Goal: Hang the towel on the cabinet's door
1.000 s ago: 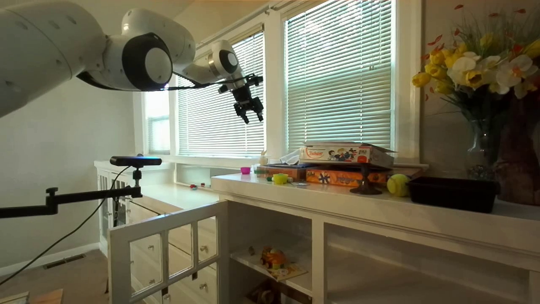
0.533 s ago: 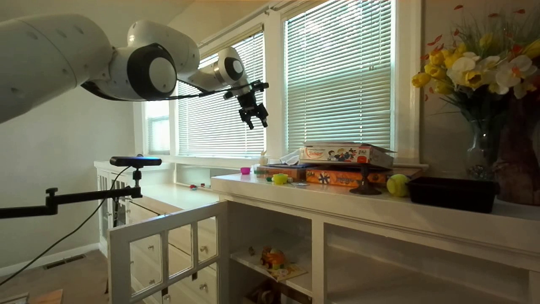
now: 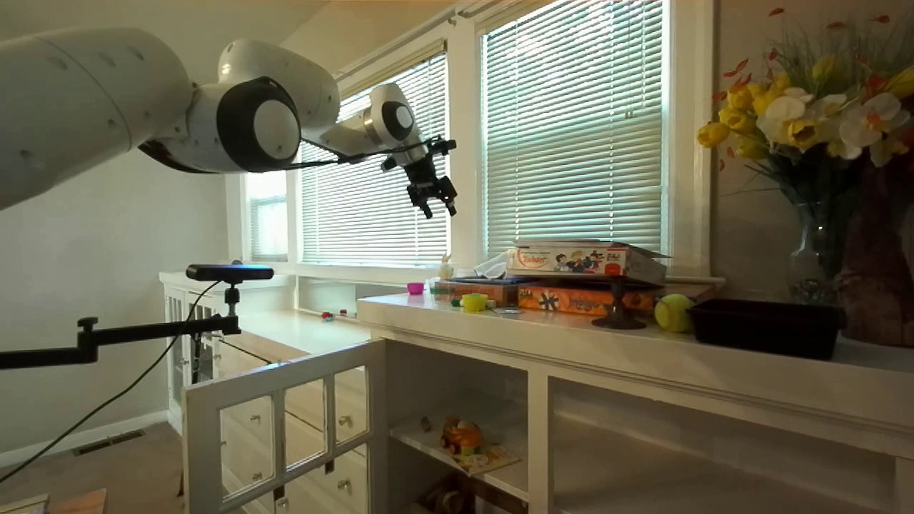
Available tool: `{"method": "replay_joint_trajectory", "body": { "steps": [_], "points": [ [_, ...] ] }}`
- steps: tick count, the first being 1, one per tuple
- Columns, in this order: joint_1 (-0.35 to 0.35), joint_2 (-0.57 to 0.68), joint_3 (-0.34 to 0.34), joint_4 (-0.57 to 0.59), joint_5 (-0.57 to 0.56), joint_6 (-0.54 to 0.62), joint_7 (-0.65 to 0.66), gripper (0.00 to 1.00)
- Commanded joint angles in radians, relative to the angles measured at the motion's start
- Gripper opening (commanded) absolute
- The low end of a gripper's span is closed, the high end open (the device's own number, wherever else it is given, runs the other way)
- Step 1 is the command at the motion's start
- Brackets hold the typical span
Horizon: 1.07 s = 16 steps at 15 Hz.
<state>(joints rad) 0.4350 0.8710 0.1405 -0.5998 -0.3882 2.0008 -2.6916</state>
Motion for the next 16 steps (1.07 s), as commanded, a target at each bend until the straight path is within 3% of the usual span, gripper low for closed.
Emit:
{"method": "replay_joint_trajectory", "body": {
  "steps": [1, 8, 16],
  "points": [
    [0.014, 0.034, -0.023, 0.002, -0.042, 0.150, 0.006, 1.00],
    [0.021, 0.101, -0.092, -0.004, -0.087, 0.371, 0.067, 1.00],
    [-0.022, 0.109, -0.166, -0.020, -0.090, 0.404, 0.078, 1.00]
  ]
}}
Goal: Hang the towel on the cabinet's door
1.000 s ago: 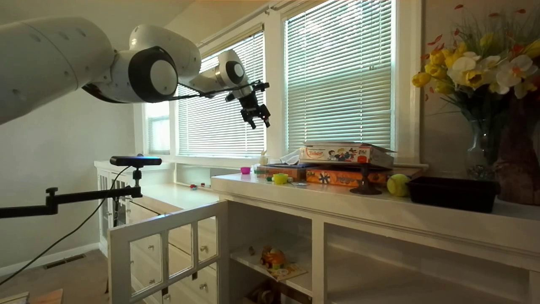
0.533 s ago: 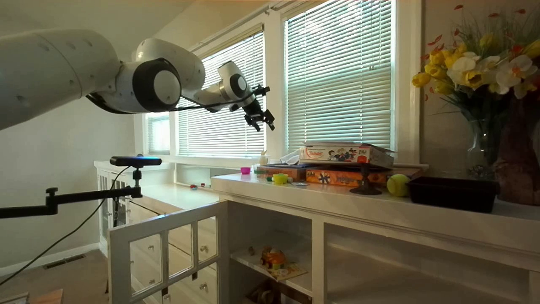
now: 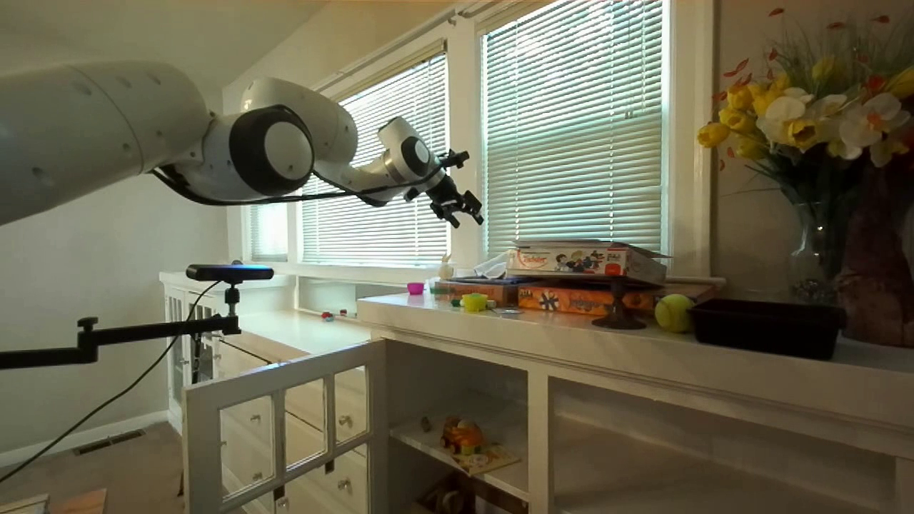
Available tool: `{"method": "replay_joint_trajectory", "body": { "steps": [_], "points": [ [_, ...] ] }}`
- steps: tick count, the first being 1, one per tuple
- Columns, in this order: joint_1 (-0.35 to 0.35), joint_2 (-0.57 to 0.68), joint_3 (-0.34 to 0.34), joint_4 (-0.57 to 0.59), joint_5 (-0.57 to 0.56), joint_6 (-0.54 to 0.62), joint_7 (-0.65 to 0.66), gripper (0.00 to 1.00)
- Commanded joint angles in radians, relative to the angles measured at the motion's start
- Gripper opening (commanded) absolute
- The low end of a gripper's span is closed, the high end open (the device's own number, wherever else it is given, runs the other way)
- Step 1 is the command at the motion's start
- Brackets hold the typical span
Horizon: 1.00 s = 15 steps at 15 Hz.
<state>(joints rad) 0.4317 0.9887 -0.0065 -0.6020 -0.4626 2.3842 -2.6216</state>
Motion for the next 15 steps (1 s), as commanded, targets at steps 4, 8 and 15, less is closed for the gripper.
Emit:
{"method": "replay_joint_trajectory", "body": {
  "steps": [4, 8, 15],
  "points": [
    [-0.053, -0.013, -0.024, -0.032, 0.001, -0.007, 0.020, 1.00],
    [-0.055, -0.017, -0.029, -0.077, -0.005, -0.064, 0.030, 1.00],
    [-0.050, -0.017, -0.019, -0.162, 0.001, -0.080, 0.039, 1.00]
  ]
}}
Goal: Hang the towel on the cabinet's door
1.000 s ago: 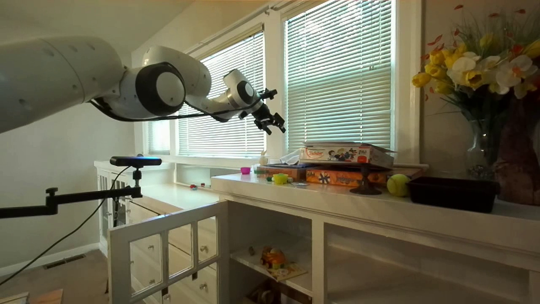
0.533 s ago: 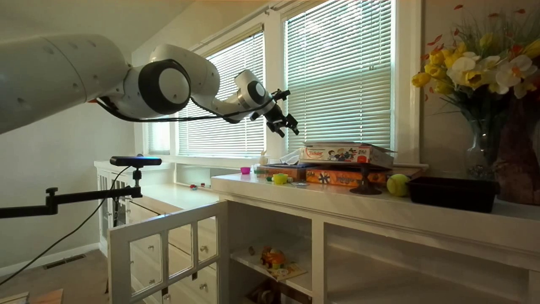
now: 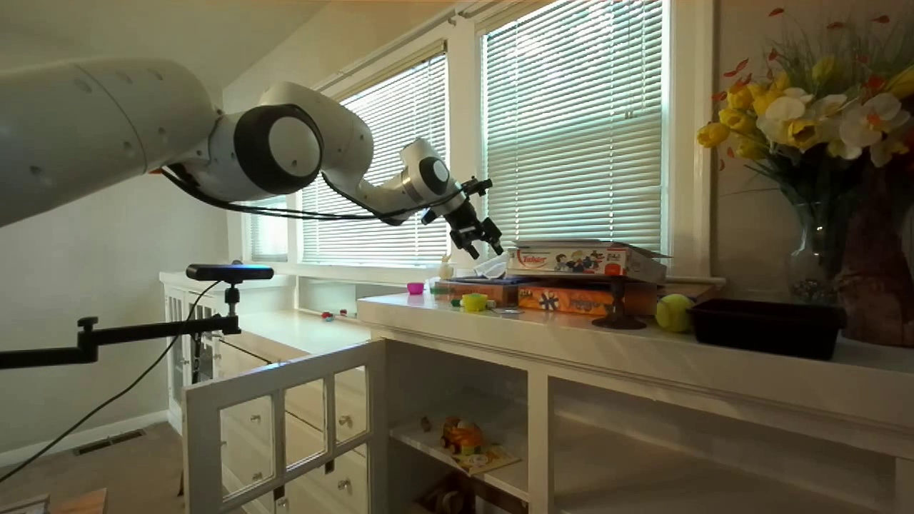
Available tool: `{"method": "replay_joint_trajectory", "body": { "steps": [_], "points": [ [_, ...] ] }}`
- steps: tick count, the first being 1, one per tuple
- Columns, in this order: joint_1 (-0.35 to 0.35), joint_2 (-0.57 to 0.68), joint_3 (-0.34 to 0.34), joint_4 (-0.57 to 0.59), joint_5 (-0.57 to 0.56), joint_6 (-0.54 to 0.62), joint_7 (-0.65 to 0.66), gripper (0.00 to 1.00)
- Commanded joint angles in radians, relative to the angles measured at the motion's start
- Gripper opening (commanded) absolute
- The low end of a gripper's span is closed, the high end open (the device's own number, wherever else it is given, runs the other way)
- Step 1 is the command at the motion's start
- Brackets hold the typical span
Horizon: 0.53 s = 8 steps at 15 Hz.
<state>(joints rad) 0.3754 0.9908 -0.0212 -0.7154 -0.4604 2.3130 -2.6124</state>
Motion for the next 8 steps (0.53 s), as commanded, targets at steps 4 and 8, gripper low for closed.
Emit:
{"method": "replay_joint_trajectory", "body": {
  "steps": [4, 8],
  "points": [
    [-0.008, -0.012, 0.020, -0.075, 0.014, 0.042, 0.010, 1.00],
    [-0.013, -0.013, 0.033, -0.092, 0.016, 0.069, 0.006, 1.00]
  ]
}}
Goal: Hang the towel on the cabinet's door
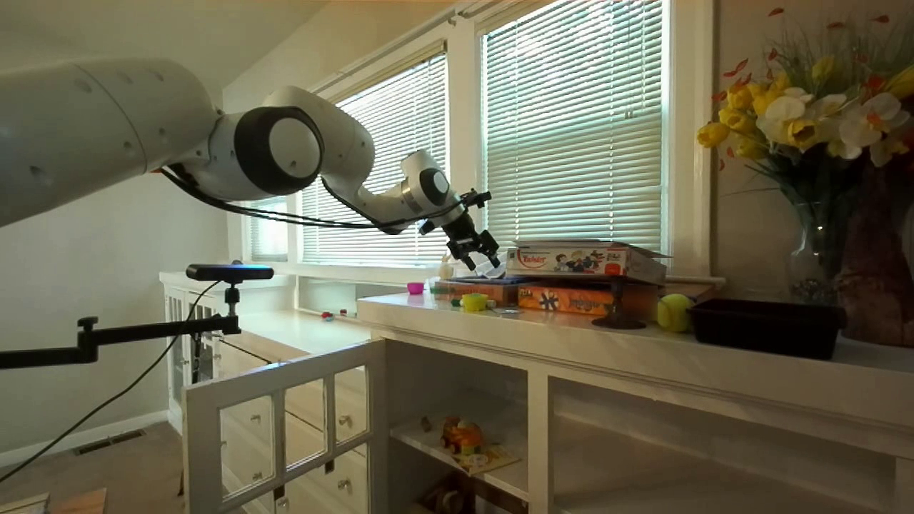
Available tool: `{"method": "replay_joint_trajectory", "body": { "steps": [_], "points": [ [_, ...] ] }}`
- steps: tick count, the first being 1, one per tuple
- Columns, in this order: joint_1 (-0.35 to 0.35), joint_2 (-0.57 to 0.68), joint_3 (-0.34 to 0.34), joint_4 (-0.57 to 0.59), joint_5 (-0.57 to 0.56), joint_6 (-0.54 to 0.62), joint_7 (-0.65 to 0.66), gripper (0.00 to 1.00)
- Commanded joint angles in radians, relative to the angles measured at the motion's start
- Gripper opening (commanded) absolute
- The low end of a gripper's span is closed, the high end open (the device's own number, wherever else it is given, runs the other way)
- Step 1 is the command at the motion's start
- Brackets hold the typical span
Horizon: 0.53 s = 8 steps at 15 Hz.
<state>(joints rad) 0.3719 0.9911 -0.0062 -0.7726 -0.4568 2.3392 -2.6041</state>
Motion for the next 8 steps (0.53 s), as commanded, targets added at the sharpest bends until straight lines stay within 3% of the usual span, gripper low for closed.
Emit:
{"method": "replay_joint_trajectory", "body": {
  "steps": [1, 8],
  "points": [
    [-0.013, -0.010, 0.025, -0.038, 0.014, 0.060, -0.011, 1.00],
    [-0.031, 0.000, 0.024, -0.054, 0.003, 0.178, -0.004, 1.00]
  ]
}}
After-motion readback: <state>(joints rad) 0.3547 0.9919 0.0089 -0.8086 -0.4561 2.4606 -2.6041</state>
